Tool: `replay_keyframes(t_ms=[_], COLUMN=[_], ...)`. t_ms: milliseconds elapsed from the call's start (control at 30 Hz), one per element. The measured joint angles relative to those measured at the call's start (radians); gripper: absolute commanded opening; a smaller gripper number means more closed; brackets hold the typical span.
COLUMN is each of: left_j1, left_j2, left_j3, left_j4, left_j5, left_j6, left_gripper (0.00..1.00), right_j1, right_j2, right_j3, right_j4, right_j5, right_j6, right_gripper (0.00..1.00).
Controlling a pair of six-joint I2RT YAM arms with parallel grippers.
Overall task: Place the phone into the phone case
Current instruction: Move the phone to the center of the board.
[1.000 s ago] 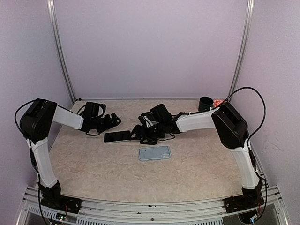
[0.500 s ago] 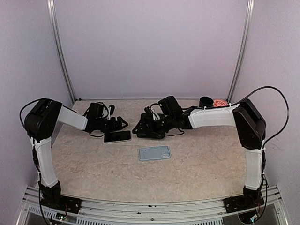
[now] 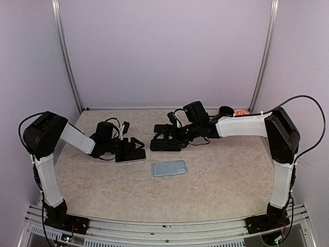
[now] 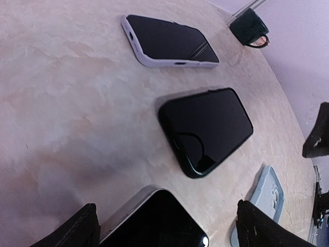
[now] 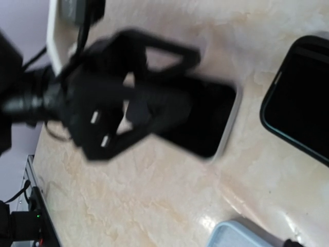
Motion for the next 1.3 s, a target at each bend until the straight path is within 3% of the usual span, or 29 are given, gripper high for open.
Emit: replay_keyframes(t_ms=[433,600,767,1067,1300], left_j1=[-0.083,-0.122,-0.147,-0.244,-0.281], left_j2=[-0.142,-0.199,-0.254,-0.366,-0.460], left_j3=[-0.180,-0.218,-0.222,-0.179,-0.119], left_j4=[0.027,-0.026,-0.122,-0.360,-0.495], left_j5=[-0.024,-0.036,-0.059,-0.283,-0.433], left_j6=[-0.080,-0.118,-0.129,-0.052,0.127], left_gripper=[0.90,0.91,0.98,0.99,0.99], right_j1=[0.000,0.000,0.000,0.000,0.000], right_j2=[0.000,0.000,0.000,0.000,0.000], right_j3=[-0.016,-0.032,-0.042,-0.043,-0.053], right_j4=[0.003,0.004,0.003,0.005,0.021], right_j5=[-0.006,-0.009,-0.020,-0.040,-0.066], right_j6=[0.000,0.000,-0.002,-0.016,-0.035], right_gripper=[0.99,0.99,0.99,0.99,0.99])
